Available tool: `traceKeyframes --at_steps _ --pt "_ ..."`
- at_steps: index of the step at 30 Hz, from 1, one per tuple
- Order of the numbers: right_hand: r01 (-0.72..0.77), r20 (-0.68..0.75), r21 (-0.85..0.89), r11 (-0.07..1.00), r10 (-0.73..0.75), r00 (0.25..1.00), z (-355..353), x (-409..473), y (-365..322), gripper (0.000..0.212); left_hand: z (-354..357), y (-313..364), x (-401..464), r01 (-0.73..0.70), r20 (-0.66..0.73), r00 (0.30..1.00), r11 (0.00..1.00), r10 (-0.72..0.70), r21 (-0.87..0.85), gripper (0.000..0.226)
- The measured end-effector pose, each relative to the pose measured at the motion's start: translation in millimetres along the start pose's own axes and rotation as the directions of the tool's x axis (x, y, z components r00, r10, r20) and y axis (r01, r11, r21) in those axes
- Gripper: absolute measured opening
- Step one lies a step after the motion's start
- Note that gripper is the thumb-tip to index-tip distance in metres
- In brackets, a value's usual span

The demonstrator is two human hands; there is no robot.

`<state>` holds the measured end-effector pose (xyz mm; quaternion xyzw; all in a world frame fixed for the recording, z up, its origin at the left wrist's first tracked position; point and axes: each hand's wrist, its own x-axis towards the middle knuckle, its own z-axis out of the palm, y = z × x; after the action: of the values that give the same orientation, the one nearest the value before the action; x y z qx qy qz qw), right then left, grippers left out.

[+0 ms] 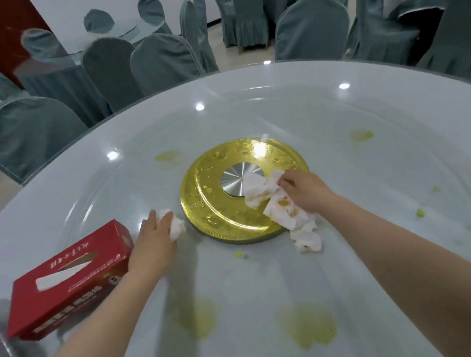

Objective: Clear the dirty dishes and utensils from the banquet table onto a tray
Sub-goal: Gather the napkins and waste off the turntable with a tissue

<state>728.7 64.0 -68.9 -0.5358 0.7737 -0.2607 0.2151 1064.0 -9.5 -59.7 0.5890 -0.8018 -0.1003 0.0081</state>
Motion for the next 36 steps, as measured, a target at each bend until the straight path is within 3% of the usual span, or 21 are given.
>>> traceKeyframes --at_steps 2,4,6,8,14,19,22,28,36 --pt "-0.057 0.106 0.109 0.992 0.045 0.993 -8.8 -10.1 -0.1 0.056 16.1 -1.8 -7.4 0.031 0.125 0.991 0.997 -0.04 0.074 0.058" --pt "-0.004 0.266 0.1 0.995 -0.022 0.964 -12.8 -27.8 1.6 0.081 24.9 -0.4 -14.7 0.056 0.145 0.987 0.995 -0.066 0.077 0.06" --pt "0.105 0.359 -0.079 0.991 -0.07 0.931 -8.8 -50.0 11.3 0.099 27.1 6.8 -20.5 0.067 0.147 0.986 0.997 -0.073 0.043 0.062" --pt "0.187 0.359 -0.255 0.949 -0.087 0.93 -4.1 -67.8 25.3 0.108 26.4 13.6 -25.8 0.085 0.143 0.986 0.996 -0.084 -0.003 0.063" --pt "0.17 0.205 -0.284 0.944 -0.114 0.972 -2.2 -73.8 37.3 0.096 28.7 15.9 -39.7 0.049 0.192 0.979 0.995 -0.065 0.085 0.056" --pt "0.19 0.086 -0.448 0.873 -0.17 0.982 -3.2 -64.4 35.0 0.077 26.7 21.0 -41.5 0.063 0.178 0.981 0.991 -0.084 0.121 0.056" --pt "0.149 0.028 -0.408 0.901 -0.15 0.988 -3.2 -55.2 28.7 0.069 19.8 22.5 -41.0 0.05 0.139 0.988 0.987 -0.071 0.151 0.049" --pt "0.034 -0.052 -0.365 0.93 -0.057 0.997 9.0 -49.6 1.2 0.051 9.1 32.7 -57.2 0.027 0.016 1.0 0.998 -0.027 -0.048 0.015" --pt "0.092 -0.148 -0.121 0.988 -0.11 0.983 13.4 -107.2 -31.0 0.04 -22.5 44.6 -107.2 -0.142 -0.212 0.973 0.955 0.087 -0.26 0.031"
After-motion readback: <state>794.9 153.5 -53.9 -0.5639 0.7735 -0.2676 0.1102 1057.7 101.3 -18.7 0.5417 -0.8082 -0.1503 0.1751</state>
